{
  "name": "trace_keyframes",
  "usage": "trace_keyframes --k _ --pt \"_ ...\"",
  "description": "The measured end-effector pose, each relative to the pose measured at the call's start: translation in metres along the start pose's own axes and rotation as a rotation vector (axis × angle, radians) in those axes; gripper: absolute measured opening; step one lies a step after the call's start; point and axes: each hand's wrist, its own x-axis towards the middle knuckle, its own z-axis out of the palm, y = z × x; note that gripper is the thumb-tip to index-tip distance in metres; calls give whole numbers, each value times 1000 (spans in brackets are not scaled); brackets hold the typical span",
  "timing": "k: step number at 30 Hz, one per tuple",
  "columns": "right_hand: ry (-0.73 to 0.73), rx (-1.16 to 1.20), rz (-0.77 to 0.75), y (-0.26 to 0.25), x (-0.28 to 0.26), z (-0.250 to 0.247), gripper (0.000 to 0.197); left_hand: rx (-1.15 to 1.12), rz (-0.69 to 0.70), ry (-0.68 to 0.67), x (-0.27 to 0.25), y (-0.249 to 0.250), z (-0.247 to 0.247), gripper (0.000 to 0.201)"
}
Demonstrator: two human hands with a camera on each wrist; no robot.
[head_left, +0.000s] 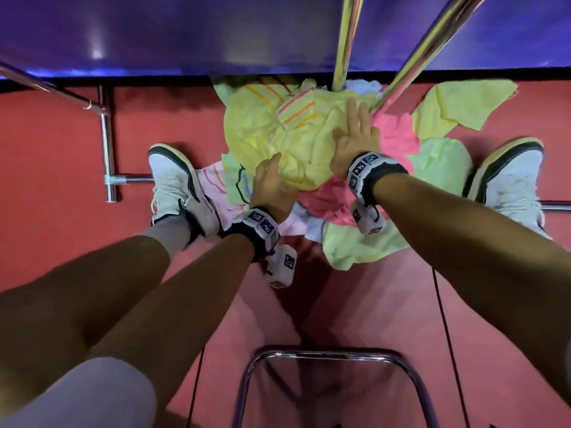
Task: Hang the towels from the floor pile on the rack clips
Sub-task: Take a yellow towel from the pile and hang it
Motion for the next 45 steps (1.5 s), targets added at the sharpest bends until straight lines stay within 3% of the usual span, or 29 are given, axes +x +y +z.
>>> trace_keyframes --k 3,7,10,13,14,16,18,21,23,26,30,34,39,41,44,45 --pt "-12 -8 -12 1 6 -3 52 3 66 -2 -1 -5 1 69" --pt "116 153 -149 -2 -18 -15 29 1 37 -40 -6 0 0 71" --pt "50 310 -195 -15 -60 -22 11 -15 31 -101 -12 15 -7 81" --pt "31 487 -288 -35 -105 -34 39 81 108 -296 -30 40 -24 102" --pt "51 505 -345 -40 -119 -39 45 165 139 -358 -40 50 -31 96" --pt "98 502 -406 -45 -145 -50 50 293 190 -432 -66 71 -49 62" --pt "126 518 -437 -45 -169 -59 49 240 325 -457 -92 85 -67 36" --pt "163 434 -585 -44 -209 -78 37 265 457 -422 -125 95 -93 11" --pt "174 376 -657 -47 -237 -94 19 327 485 -390 -148 100 -106 7" --pt "214 335 -671 -47 -272 -115 15 392 557 -360 -182 107 -122 10" --pt "329 390 -653 -40 -313 -138 14 83 608 -261 -211 108 -137 6" --pt "552 596 -574 -30 -339 -152 33 -264 704 -233 -247 134 -151 13" --pt "492 646 -527 -26 -352 -169 23 -642 641 -83 -264 167 -170 14" --pt "538 722 -476 -26 -350 -167 22 -664 604 -44 -261 165 -171 15" --pt "611 799 -436 -26 -349 -157 18 -584 533 -24 -253 148 -159 36" --pt "613 778 -447 -24 -348 -150 17 -535 515 -39 -250 142 -151 31"
